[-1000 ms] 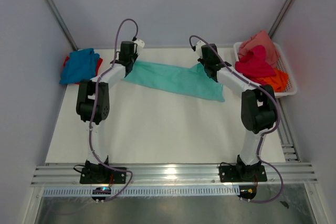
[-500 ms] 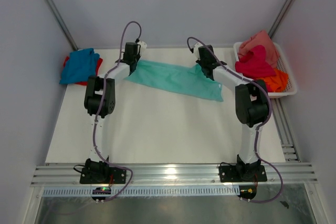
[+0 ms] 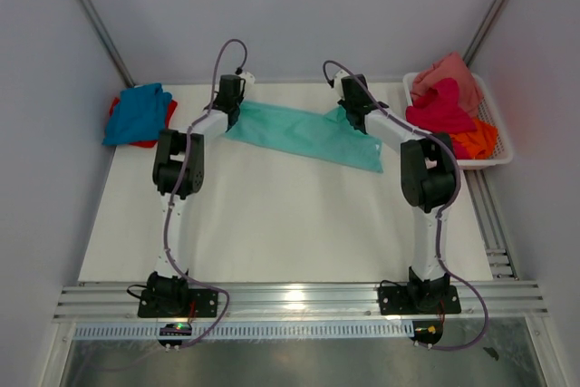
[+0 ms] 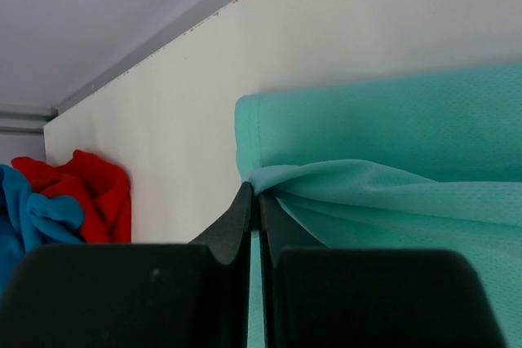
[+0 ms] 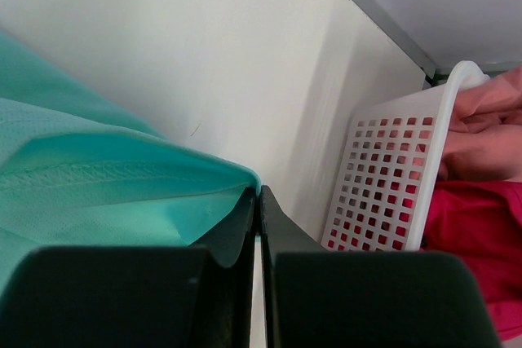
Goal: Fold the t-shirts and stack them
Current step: Fold the tshirt
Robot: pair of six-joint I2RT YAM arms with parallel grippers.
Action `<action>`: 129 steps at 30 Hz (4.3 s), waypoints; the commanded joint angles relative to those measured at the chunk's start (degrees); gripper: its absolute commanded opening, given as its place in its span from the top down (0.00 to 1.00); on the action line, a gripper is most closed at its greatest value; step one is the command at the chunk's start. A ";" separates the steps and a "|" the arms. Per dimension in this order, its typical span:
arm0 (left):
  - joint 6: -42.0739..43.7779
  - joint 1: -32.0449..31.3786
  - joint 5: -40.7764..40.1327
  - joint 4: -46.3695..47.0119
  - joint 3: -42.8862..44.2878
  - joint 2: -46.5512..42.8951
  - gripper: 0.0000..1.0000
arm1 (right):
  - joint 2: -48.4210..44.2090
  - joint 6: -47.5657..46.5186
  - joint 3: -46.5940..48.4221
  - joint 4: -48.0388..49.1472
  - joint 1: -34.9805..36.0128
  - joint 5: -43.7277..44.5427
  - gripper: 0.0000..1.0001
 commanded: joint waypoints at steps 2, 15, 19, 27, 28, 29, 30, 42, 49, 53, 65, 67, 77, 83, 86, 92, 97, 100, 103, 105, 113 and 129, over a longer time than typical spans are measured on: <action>0.42 -0.06 -2.30 5.24 3.29 1.24 0.98 | 1.48 0.22 3.86 0.47 -0.31 2.08 0.97; 1.38 -0.15 -2.92 7.61 4.53 4.58 0.01 | 6.22 -0.05 4.74 2.92 -0.58 6.82 0.75; 2.17 -0.50 -4.15 8.67 5.40 5.90 0.01 | 7.28 -0.57 4.57 6.61 -0.40 11.48 0.01; 2.70 -1.82 -7.39 9.37 7.69 6.43 0.01 | 4.04 1.09 2.19 15.93 -0.40 16.50 0.01; 2.87 -1.99 -7.75 9.98 7.69 6.26 0.01 | 2.82 1.27 1.76 16.37 -0.40 17.46 0.01; 3.14 -2.08 -8.28 10.25 7.78 6.08 0.01 | 2.37 1.45 1.49 16.63 -0.40 17.55 0.01; 3.31 -2.17 -8.98 10.60 7.78 5.73 0.01 | 2.02 1.45 1.31 16.46 -0.40 17.55 0.01; 16.31 -2.26 -18.91 23.43 10.59 11.26 0.01 | -8.79 3.20 -11.33 11.10 3.90 12.91 0.01; 21.85 -2.26 -18.91 30.19 11.38 15.30 0.01 | -16.52 8.13 -17.31 0.91 6.28 5.01 0.01; 22.39 -2.26 -18.48 30.47 15.93 17.85 0.01 | -19.78 9.01 -20.22 -3.39 7.25 0.51 0.01; 22.22 -2.43 -20.76 27.32 17.99 12.95 0.01 | -17.59 7.87 -26.46 0.54 8.74 1.11 0.01; 17.76 -2.43 -20.85 25.03 15.70 9.61 0.01 | -16.10 7.25 -26.72 1.52 8.74 2.35 0.01; 5.07 -2.26 -20.15 14.20 3.22 -11.66 0.01 | -13.37 6.99 -25.32 3.98 8.83 3.05 0.01; -6.95 -1.46 -6.11 -9.23 2.33 -20.63 0.01 | -13.11 6.11 -25.50 4.95 8.74 4.28 0.01; -12.15 -1.20 5.23 -18.39 -1.61 -24.06 0.01 | -12.67 6.20 -25.49 5.30 8.74 4.72 0.01; -11.98 -0.76 21.64 -19.54 -14.28 -29.16 0.01 | -12.49 6.37 -25.58 5.39 8.83 6.91 0.01; -13.03 2.22 30.03 -24.20 -13.50 -26.89 0.01 | -15.30 8.65 -22.16 0.58 8.83 9.03 0.01; -12.95 3.37 31.18 -24.12 -12.70 -24.77 0.01 | -17.23 9.62 -18.91 -1.99 8.83 8.50 0.01; -11.54 3.46 30.04 -23.33 -12.00 -23.02 0.01 | -17.94 10.24 -15.48 -3.74 8.83 8.41 0.01; -10.93 3.46 30.04 -23.15 -10.86 -21.70 0.01 | -17.50 10.50 -12.86 -4.45 8.83 8.41 0.00; -10.84 3.46 33.02 -23.41 -6.46 -16.34 0.01 | -11.00 9.89 -12.22 -2.35 8.83 11.40 0.01; -8.55 3.46 35.66 -24.29 0.82 -5.97 0.01 | -3.35 12.34 -14.07 -2.68 8.21 13.78 0.01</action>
